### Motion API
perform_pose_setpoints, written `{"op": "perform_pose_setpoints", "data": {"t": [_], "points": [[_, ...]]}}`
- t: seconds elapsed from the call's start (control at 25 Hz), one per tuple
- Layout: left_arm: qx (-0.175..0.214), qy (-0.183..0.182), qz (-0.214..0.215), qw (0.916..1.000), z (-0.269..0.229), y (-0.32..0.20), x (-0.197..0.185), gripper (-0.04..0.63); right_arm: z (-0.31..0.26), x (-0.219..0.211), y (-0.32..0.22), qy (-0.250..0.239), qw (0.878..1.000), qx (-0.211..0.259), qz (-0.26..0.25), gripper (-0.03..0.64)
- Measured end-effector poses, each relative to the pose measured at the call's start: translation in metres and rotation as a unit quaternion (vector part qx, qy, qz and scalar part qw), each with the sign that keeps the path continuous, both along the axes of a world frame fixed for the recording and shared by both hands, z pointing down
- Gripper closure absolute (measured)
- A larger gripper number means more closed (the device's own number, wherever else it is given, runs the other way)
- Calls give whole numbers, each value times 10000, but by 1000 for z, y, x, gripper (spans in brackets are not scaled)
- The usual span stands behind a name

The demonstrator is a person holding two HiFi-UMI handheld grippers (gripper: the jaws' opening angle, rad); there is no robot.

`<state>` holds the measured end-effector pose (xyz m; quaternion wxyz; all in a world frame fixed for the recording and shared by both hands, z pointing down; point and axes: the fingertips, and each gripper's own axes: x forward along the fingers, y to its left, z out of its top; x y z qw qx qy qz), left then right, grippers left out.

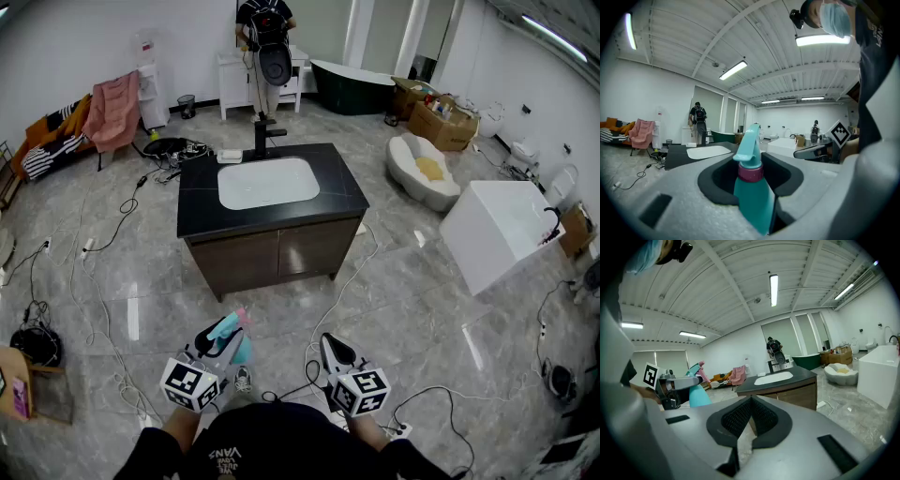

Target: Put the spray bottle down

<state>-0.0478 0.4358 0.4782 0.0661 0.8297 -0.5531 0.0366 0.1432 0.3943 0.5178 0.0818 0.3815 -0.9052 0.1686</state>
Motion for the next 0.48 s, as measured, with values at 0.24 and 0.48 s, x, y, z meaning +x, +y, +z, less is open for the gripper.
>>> {"op": "perform_pose_setpoints", "data": {"t": [0.24, 0.48], "points": [[-23, 8, -80, 10000, 3, 3, -1, 436, 0, 1, 0, -260, 9997, -40, -10, 615], [-111, -5, -148, 9998, 8, -5, -3, 436, 6, 7, -10, -257, 9996, -111, 43, 615]]}}
